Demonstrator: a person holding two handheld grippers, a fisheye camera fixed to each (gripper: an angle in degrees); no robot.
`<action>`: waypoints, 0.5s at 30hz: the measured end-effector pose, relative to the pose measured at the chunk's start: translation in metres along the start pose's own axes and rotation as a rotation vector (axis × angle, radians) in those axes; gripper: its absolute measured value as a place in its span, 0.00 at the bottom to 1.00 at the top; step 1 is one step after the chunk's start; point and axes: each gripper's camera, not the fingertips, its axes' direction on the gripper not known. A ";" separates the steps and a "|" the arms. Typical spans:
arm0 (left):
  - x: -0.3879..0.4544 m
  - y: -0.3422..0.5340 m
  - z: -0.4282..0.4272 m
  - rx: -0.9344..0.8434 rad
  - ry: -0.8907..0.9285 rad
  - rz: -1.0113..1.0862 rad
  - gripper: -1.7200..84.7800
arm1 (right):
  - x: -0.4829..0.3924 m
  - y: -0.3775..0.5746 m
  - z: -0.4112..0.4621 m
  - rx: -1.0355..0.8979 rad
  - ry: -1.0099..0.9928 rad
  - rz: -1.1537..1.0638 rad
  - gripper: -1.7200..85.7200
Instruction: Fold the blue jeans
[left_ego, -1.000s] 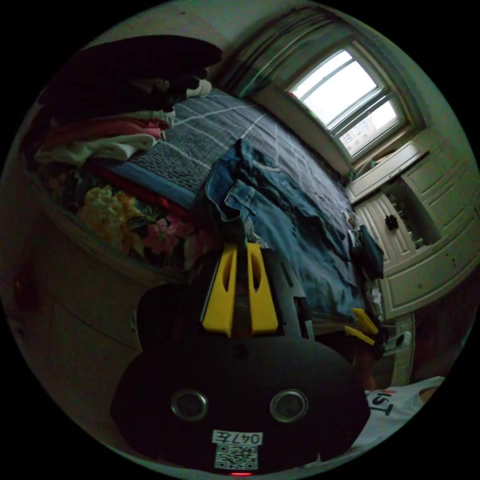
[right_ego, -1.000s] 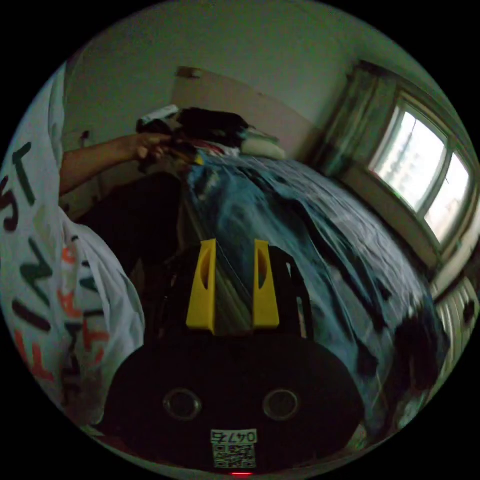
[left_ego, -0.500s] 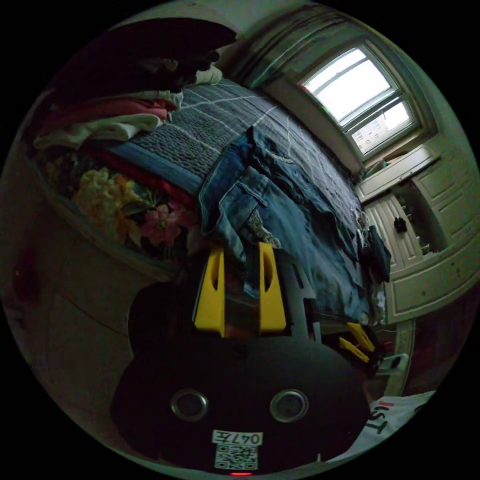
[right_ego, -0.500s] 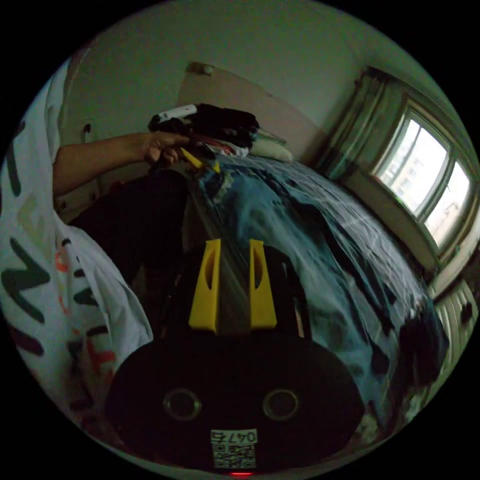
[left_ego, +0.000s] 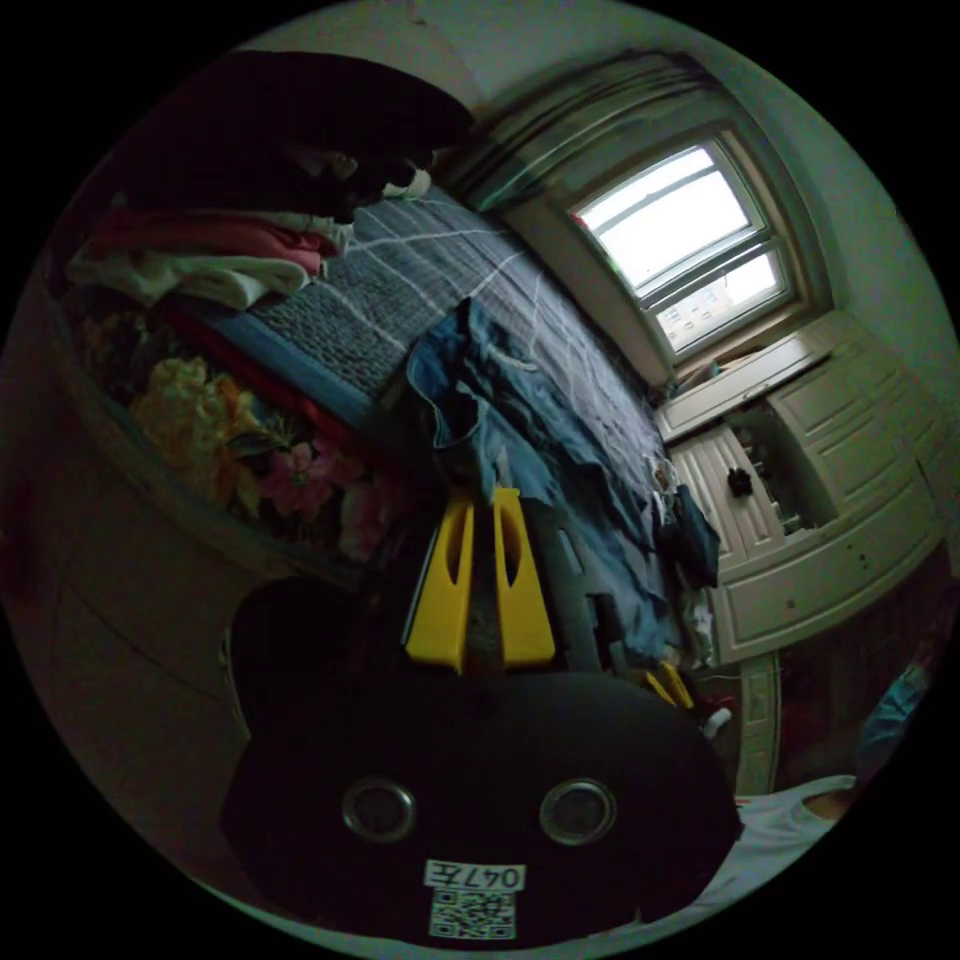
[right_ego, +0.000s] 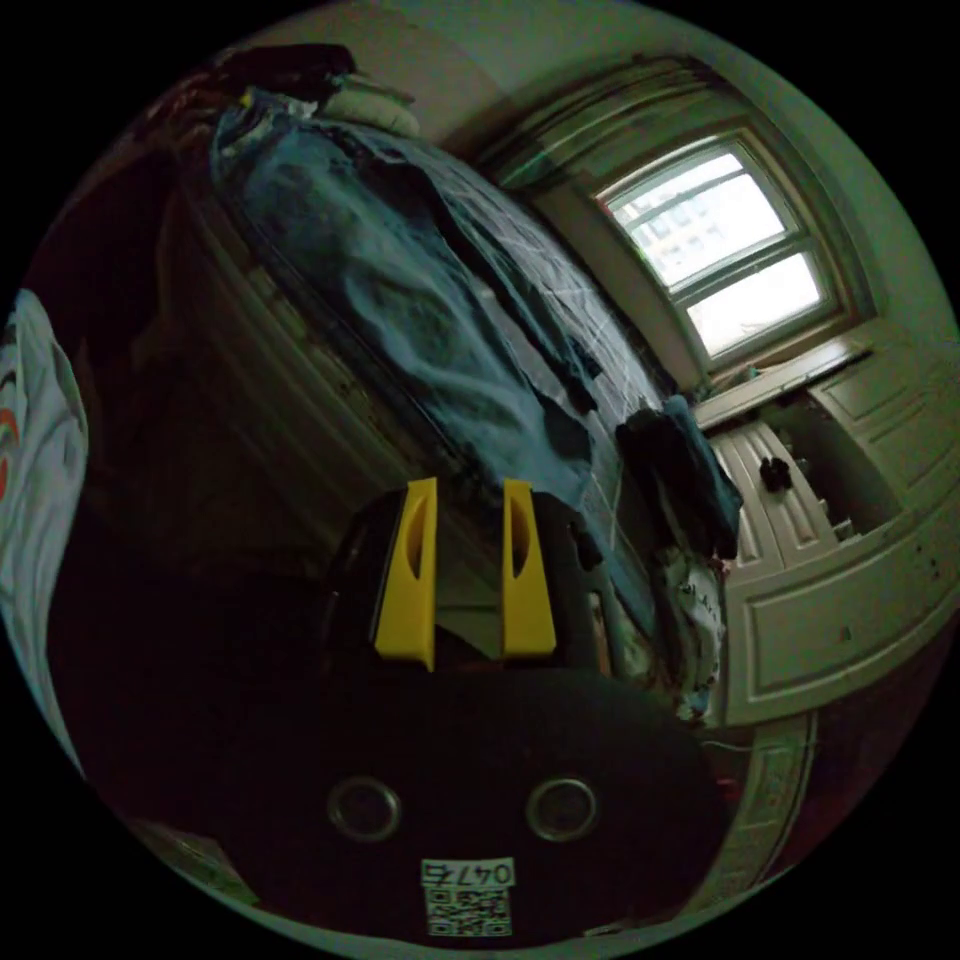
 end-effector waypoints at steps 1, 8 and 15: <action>0.004 -0.002 0.000 0.000 -0.001 0.011 0.03 | 0.002 -0.005 0.011 -0.012 -0.021 -0.032 0.09; 0.056 -0.025 0.005 0.023 -0.097 0.133 0.03 | 0.016 -0.017 0.046 0.011 0.017 -0.146 0.03; 0.089 -0.033 0.012 0.125 -0.251 0.148 0.02 | 0.063 -0.023 0.039 0.102 -0.027 0.023 0.02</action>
